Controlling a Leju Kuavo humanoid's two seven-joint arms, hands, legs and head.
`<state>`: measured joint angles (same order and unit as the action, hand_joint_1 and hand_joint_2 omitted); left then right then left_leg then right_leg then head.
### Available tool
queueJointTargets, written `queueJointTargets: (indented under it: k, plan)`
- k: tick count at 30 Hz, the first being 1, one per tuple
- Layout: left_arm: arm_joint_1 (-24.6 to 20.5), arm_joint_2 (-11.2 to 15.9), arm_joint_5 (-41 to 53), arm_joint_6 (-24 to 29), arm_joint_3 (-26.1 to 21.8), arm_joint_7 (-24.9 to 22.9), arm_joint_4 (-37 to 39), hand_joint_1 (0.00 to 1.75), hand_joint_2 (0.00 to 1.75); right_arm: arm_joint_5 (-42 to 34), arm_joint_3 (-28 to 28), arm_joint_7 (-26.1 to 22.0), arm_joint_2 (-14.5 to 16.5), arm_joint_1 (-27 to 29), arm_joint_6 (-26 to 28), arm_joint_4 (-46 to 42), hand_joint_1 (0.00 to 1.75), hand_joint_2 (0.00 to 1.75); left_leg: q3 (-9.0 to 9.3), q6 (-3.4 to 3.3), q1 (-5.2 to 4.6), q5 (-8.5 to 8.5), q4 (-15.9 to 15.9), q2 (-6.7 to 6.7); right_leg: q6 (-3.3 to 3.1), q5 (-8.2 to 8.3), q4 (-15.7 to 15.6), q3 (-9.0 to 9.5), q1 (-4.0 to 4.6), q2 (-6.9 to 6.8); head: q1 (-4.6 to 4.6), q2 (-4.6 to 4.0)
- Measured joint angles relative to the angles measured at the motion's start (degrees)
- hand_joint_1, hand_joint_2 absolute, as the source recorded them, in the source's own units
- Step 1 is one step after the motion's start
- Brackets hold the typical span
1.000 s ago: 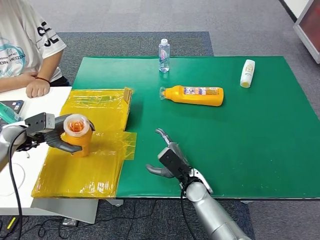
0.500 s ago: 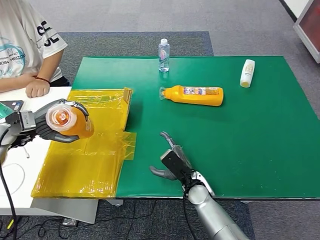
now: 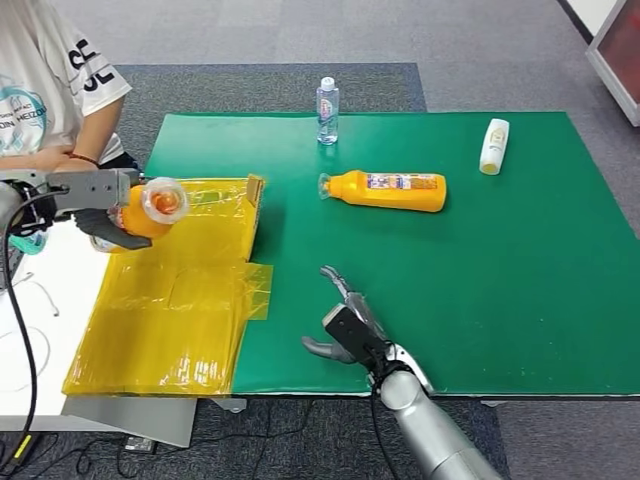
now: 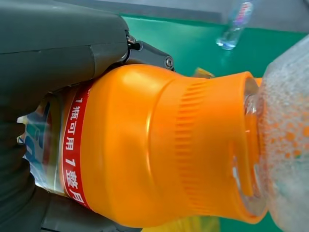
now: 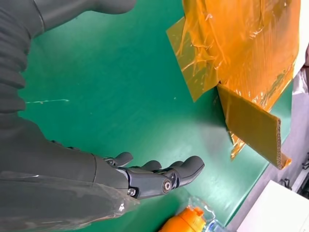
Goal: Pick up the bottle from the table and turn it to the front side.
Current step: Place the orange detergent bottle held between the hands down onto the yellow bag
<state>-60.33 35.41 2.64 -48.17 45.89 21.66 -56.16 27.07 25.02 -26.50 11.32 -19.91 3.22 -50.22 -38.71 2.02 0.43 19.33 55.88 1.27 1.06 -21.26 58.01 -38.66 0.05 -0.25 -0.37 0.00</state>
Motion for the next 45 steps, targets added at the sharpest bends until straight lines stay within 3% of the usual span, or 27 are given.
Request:
queueJointTargets:
  k: [3, 7, 16, 21, 25, 32, 38, 45]
  plan:
    - [-5.81, -1.99, -1.64, 0.13, 5.90, -0.93, 5.59, 1.75, 1.75, -0.10, 0.34, -0.32, 0.05, -0.41, -0.11, 0.83, 0.00, 1.75, -0.03, 0.00, 0.00, -0.02, 0.00, 0.01, 0.02, 0.05, 0.00, -0.01, 0.00, 0.02, 0.00, 0.00]
    - [-10.08, -3.67, -3.56, -0.57, 10.32, -0.09, 10.85, 1.75, 1.75, -0.10, 0.92, -0.78, 0.14, -0.56, -0.16, 1.80, 0.00, 1.75, -0.05, 0.00, -0.01, -0.02, 0.00, 0.02, 0.02, 0.06, 0.01, -0.03, 0.00, 0.02, 0.00, 0.00]
    - [-12.09, -4.15, -7.52, -5.06, 15.54, 0.68, 15.20, 1.75, 1.75, -0.06, 2.22, -1.05, 0.20, -0.58, -0.44, 3.07, 0.00, 1.75, -0.05, 0.00, -0.03, -0.01, 0.00, 0.02, 0.01, 0.03, 0.01, 0.00, -0.01, 0.01, 0.00, 0.00]
    - [-13.12, -3.57, -20.86, -13.43, 19.44, -3.67, 15.49, 1.75, 1.75, -0.49, 3.80, -1.40, 1.03, -1.39, -1.47, 4.23, 0.00, 1.75, -0.04, -0.01, -0.05, -0.02, 0.00, 0.01, 0.02, 0.03, 0.02, 0.03, -0.04, 0.00, -0.01, 0.00]
    - [-14.53, -4.18, -26.31, -13.29, 25.77, -11.09, 16.07, 1.75, 1.75, -1.12, 5.44, -1.46, 2.11, -2.84, -1.72, 5.19, 0.00, 1.75, -0.02, -0.03, -0.06, -0.04, 0.00, 0.01, 0.02, 0.04, 0.01, -0.01, -0.05, 0.00, -0.01, 0.00]
    - [-17.15, -11.17, -19.32, -8.76, 35.45, -14.84, 19.30, 1.75, 1.75, -1.24, 7.36, -0.73, 3.46, -4.36, -0.78, 6.23, 0.00, 1.75, -0.03, -0.09, -0.07, -0.11, 0.01, -0.08, 0.09, 0.09, 0.01, 0.08, -0.07, -0.11, 0.00, 0.00]
    - [-19.35, -17.47, -14.55, -9.15, 38.11, -18.61, 20.84, 1.75, 1.75, -1.13, 7.87, -0.23, 3.96, -4.38, -0.30, 6.96, 0.00, 1.75, -0.02, -0.13, -0.18, -0.09, 0.01, -0.09, 0.17, 0.13, -0.03, 0.13, -0.17, -0.10, 0.01, 0.00]
    - [-20.41, -21.68, -12.17, -8.31, 39.93, -18.03, 22.09, 1.75, 1.75, -1.08, 7.85, -0.13, 4.04, -4.33, 0.17, 7.56, 0.00, 1.75, 0.01, -0.13, -0.19, -0.09, 0.01, -0.07, 0.17, 0.13, -0.03, 0.11, -0.18, -0.09, 0.00, 0.00]
